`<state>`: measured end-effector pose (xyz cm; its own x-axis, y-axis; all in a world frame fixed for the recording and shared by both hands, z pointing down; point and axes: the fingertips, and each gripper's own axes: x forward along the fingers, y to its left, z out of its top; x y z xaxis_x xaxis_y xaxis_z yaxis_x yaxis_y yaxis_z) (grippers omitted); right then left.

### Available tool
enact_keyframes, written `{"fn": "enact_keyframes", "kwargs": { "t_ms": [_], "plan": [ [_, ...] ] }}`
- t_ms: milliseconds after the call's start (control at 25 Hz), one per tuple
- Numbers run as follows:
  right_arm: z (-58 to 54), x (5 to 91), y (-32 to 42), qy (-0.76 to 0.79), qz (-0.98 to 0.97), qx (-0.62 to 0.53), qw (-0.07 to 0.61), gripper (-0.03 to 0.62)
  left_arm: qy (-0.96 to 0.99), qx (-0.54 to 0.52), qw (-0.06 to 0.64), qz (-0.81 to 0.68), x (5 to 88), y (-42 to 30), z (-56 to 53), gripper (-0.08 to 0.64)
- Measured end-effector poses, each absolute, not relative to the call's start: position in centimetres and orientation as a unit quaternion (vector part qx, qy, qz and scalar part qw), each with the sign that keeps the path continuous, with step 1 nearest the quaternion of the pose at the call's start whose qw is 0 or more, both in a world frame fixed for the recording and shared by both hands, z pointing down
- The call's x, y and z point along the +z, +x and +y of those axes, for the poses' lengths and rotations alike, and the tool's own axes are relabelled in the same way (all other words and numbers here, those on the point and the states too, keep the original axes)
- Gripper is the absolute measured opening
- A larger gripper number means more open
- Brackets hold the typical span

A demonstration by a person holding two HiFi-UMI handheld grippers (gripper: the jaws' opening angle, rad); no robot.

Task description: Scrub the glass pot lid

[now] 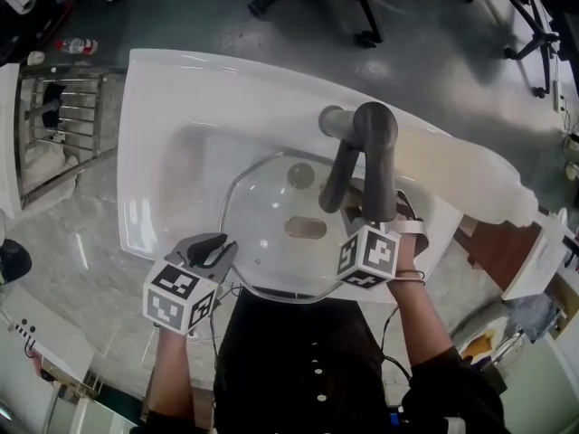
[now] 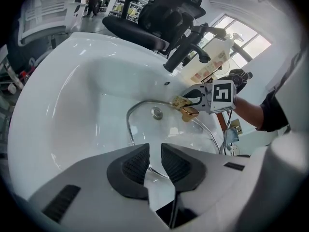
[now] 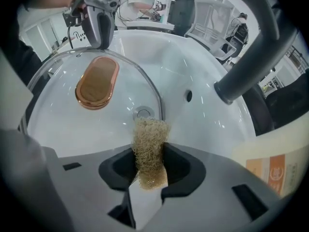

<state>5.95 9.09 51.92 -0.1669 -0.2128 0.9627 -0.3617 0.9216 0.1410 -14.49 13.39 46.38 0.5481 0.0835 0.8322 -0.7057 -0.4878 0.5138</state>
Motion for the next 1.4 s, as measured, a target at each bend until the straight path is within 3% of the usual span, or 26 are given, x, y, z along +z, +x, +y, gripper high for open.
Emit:
{"fn": "enact_keyframes", "kwargs": {
  "t_ms": [320, 520, 760, 1400],
  "plan": [
    [9.0, 50.2, 6.6, 0.213, -0.757, 0.049, 0.616, 0.147, 0.755, 0.435, 0.441, -0.214, 46.4, -14.4, 13.5, 0.094],
    [6.2, 46.7, 1.2, 0.234, -0.799, 0.03, 0.553, 0.147, 0.757, 0.429, 0.44, -0.223, 46.3, -14.3, 13.5, 0.094],
    [4.8, 45.3, -4.3, 0.208, -0.827, 0.004, 0.523, 0.147, 0.758, 0.422, 0.443, -0.228, 46.3, -14.1, 13.5, 0.094],
    [4.9, 48.4, -10.3, 0.057, -0.816, -0.076, 0.571, 0.149, 0.76, 0.42, 0.445, -0.22, 46.4, -14.2, 13.3, 0.094]
  ]
}}
